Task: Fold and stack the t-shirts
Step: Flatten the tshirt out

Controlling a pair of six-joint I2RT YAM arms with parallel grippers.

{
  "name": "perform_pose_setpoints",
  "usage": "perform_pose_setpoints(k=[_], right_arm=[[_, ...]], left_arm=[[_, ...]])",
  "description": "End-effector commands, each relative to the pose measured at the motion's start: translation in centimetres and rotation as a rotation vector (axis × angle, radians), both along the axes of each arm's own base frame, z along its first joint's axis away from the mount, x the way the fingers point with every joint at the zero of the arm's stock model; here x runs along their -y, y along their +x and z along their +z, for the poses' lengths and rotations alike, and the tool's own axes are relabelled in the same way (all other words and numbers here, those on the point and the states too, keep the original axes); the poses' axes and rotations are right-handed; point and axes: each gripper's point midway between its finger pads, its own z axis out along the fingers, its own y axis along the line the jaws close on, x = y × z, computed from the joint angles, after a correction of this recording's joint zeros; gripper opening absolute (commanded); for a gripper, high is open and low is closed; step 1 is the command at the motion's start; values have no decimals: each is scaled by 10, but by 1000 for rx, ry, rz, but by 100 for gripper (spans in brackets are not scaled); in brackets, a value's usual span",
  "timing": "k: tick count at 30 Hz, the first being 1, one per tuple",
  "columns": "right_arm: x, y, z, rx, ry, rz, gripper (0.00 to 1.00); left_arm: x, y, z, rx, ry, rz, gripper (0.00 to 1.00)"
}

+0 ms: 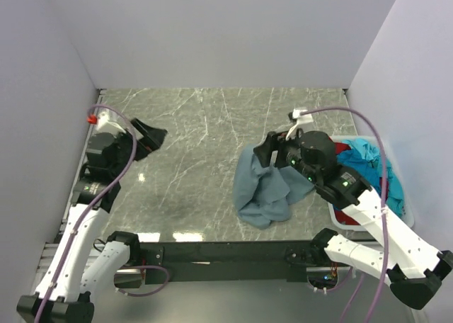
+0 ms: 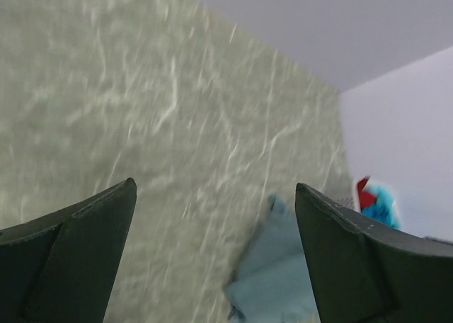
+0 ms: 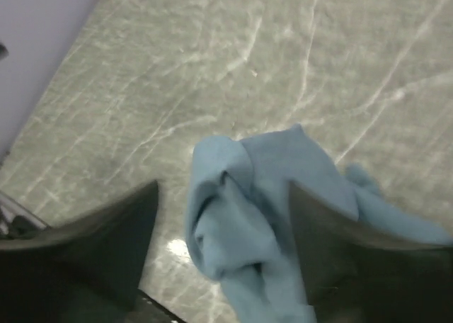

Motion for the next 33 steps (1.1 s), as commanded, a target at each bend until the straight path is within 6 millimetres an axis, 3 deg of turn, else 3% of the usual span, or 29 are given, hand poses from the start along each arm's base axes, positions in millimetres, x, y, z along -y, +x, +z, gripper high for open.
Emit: perform_pose_setpoints(k=[1, 2, 6, 10, 11, 13, 16, 19, 20, 23, 28, 31, 32, 33], right_arm=[[13, 6, -30, -65, 11, -127, 85], [20, 6, -52, -111, -29, -160, 86], [47, 4, -92, -203, -104, -314, 88], [69, -2, -126, -281, -159, -428, 89], [73, -5, -134, -306, -171, -450, 89], [84, -11, -151, -360, -182, -506, 90], [96, -17, -170, -398, -168, -549, 90], [94, -20, -185, -441, -102, -509, 90], [93, -20, -187, -444, -90, -491, 90], [89, -21, -190, -448, -38, -457, 90], [96, -24, -199, -465, -45, -486, 90], [97, -26, -208, -487, -50, -496, 90], [97, -26, -210, -493, -54, -496, 90], [96, -26, -212, -499, -55, -492, 90]], left_arm=[[24, -4, -42, -90, -67, -121, 99], [29, -4, -67, -141, -70, -146, 99], [63, -7, -95, -198, -89, -255, 99], [117, -17, -120, -241, -25, -369, 99], [137, -26, -137, -298, -8, -438, 99], [156, -33, -159, -360, 6, -514, 99], [182, -47, -182, -406, 24, -588, 99], [202, -48, -195, -433, 60, -597, 99], [213, -50, -192, -426, 60, -617, 99], [228, -48, -201, -444, 92, -631, 100], [237, -45, -231, -527, 146, -613, 98], [241, -44, -241, -548, 156, -610, 78], [241, -43, -242, -550, 160, -603, 52], [239, -42, -244, -555, 167, -592, 5]])
